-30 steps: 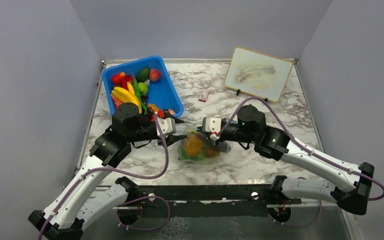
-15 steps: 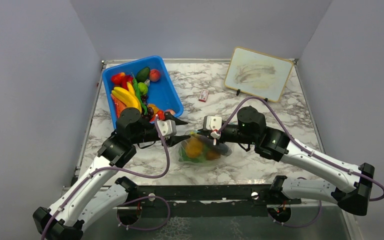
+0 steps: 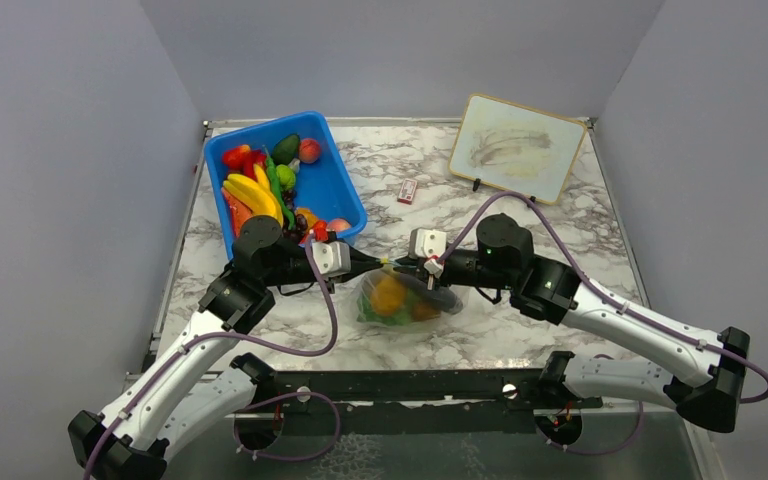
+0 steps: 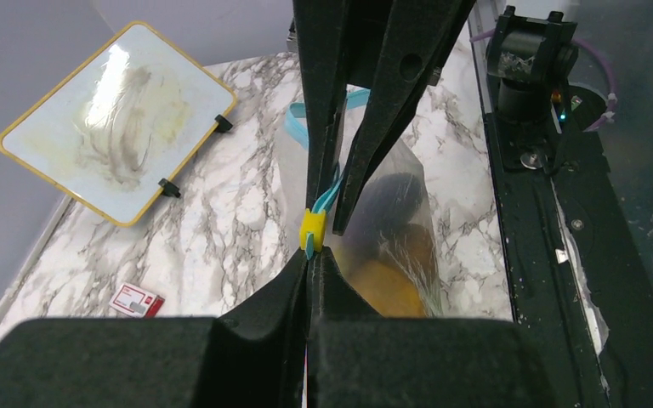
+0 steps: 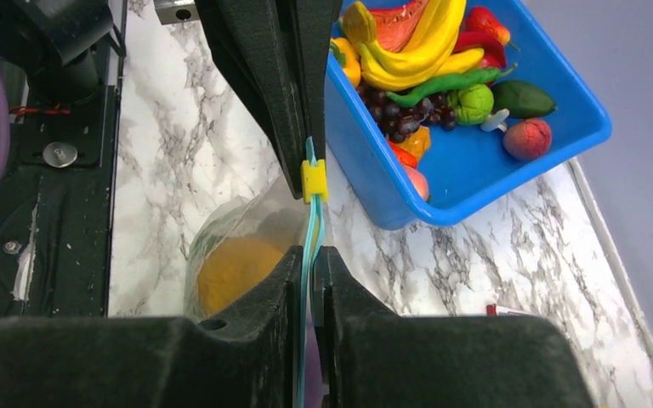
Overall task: Place the food in the zip-top bag and seal the zipper
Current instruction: Zip the zipper food storage bag at the center of the board.
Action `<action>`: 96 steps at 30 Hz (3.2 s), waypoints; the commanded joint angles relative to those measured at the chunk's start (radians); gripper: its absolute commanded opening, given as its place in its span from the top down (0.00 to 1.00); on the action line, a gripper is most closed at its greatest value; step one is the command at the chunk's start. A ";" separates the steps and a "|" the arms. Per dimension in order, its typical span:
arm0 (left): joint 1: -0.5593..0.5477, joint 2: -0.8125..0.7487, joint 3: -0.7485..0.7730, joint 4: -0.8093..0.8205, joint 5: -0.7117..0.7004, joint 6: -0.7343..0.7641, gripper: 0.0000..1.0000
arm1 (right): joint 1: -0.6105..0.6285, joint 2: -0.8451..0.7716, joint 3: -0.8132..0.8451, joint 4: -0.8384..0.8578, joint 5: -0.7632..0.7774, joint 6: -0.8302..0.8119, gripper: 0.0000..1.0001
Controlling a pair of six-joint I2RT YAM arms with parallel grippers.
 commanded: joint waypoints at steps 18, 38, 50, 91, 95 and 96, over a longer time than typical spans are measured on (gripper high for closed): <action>0.001 -0.004 -0.011 0.030 0.048 0.014 1.00 | 0.000 0.063 0.068 0.125 -0.124 0.041 0.69; 0.000 -0.005 0.001 -0.038 0.091 0.088 1.00 | -0.001 0.038 0.065 -0.005 -0.008 -0.010 0.99; 0.001 -0.019 0.028 -0.110 0.072 0.142 1.00 | 0.000 0.011 0.035 -0.078 0.055 -0.025 0.99; 0.001 0.029 0.009 0.027 0.128 0.069 0.52 | 0.000 -0.019 0.082 -0.117 -0.012 -0.026 0.99; 0.001 0.066 0.019 0.041 0.136 0.070 0.52 | 0.000 0.004 0.081 -0.096 -0.032 -0.022 0.99; 0.001 0.073 0.023 0.046 0.143 0.067 0.53 | 0.000 0.009 0.081 -0.091 -0.036 -0.021 0.99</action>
